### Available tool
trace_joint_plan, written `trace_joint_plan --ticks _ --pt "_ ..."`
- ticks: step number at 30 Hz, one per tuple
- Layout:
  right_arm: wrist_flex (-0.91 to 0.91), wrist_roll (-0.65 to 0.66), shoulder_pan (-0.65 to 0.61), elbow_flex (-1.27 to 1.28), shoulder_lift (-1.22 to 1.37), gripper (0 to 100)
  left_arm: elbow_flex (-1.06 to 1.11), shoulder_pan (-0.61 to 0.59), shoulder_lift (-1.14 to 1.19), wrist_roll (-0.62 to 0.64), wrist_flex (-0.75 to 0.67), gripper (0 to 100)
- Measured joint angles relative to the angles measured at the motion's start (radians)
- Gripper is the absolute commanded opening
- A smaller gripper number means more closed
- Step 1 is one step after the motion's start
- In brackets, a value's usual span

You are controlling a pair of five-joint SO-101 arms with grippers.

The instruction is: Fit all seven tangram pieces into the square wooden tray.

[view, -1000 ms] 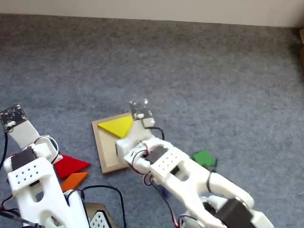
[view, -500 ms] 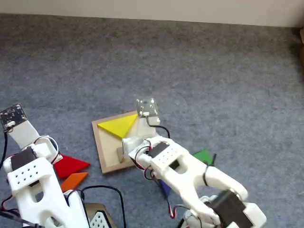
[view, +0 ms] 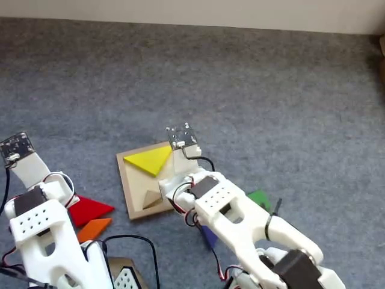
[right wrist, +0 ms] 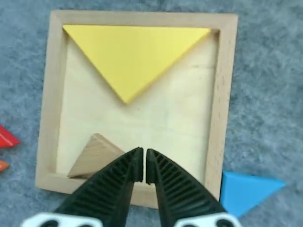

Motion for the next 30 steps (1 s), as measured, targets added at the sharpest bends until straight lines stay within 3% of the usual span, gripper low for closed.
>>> trace_joint_plan --ticks 15,19,30 --pt "-0.003 -0.091 -0.137 0.054 -0.126 2.9 0.0 0.0 0.0 0.0 0.0 1" --pt "-0.091 -0.091 -0.152 0.097 -0.126 2.9 0.0 0.0 0.0 0.0 0.0 1" --pt "-0.187 -0.092 -0.153 0.101 0.058 2.9 0.0 0.0 0.0 0.0 0.0 1"
